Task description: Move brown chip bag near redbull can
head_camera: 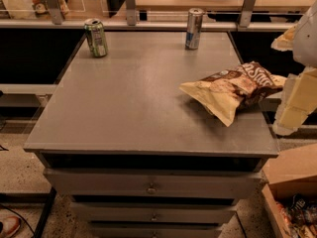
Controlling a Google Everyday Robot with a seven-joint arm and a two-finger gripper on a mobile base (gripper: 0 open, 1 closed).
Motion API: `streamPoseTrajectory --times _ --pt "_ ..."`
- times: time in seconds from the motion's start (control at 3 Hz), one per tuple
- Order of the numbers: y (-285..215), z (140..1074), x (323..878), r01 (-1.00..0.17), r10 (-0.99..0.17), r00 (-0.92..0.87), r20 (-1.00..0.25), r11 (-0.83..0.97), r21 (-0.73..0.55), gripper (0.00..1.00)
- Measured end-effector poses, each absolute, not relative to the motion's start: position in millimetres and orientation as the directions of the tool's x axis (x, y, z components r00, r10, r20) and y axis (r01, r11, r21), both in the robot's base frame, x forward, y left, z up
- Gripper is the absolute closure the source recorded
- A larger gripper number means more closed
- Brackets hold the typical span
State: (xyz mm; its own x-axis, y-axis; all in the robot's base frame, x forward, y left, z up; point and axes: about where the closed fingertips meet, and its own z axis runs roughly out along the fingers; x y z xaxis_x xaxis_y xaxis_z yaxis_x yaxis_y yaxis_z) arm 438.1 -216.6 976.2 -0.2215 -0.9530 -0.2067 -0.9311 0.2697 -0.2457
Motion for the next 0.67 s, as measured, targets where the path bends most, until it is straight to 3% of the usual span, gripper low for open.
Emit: streamPoseTrajectory --times 0.67 --pt "-217.3 977.7 445.8 -0.926 -0.955 -0.203 -0.215 0.258 -0.275 0.0"
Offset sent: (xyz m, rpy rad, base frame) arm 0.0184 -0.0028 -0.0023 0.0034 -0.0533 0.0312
